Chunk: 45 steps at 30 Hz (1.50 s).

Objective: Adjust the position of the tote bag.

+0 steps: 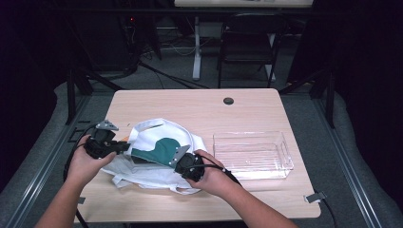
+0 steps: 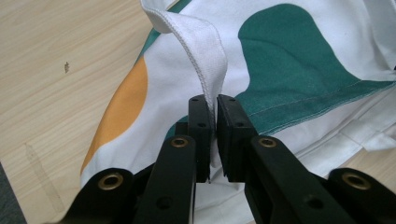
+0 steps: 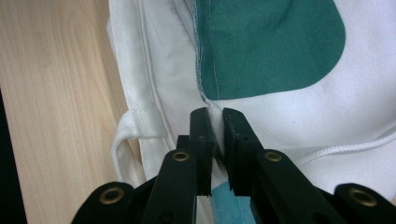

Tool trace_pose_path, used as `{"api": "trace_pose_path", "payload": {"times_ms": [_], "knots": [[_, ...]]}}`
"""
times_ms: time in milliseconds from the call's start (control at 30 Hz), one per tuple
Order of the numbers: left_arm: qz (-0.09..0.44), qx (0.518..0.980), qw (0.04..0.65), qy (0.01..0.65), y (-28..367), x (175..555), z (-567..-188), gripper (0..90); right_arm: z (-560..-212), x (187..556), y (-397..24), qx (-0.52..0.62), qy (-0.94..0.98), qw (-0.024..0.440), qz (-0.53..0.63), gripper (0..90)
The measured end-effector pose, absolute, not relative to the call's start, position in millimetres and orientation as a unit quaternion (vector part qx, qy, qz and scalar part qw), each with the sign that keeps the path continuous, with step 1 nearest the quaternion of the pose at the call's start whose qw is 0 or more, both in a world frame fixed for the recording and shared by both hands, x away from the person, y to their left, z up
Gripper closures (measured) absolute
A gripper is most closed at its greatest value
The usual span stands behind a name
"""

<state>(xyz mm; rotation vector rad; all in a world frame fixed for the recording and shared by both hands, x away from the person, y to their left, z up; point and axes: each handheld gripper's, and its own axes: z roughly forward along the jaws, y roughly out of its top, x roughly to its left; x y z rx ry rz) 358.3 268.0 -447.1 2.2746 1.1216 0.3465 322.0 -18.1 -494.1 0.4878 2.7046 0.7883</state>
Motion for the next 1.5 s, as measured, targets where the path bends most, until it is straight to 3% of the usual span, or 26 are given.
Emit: {"api": "trace_pose_path", "payload": {"times_ms": [367, 600, 933, 1500], "knots": [[0.131, 0.852, 0.285, 0.42, 268.7, 359.3, -448.3, 77.3, -481.3, 330.9, -21.3, 0.177, 0.938, 0.109, 0.276, 83.3], [0.14, 0.844, 0.303, 0.419, 270.7, 355.2, -442.4, 63.7, -470.0, 338.9, -23.2, 0.177, 0.941, 0.093, 0.274, 83.3], [0.172, 0.857, 0.307, 0.375, 267.2, 344.2, -421.6, 54.1, -456.4, 349.1, -23.0, 0.177, 0.943, 0.085, 0.267, 83.3], [0.204, 0.877, 0.263, 0.346, 258.5, 341.7, -423.0, 47.6, -441.7, 359.2, -22.9, 0.196, 0.94, 0.093, 0.264, 83.3]]}}
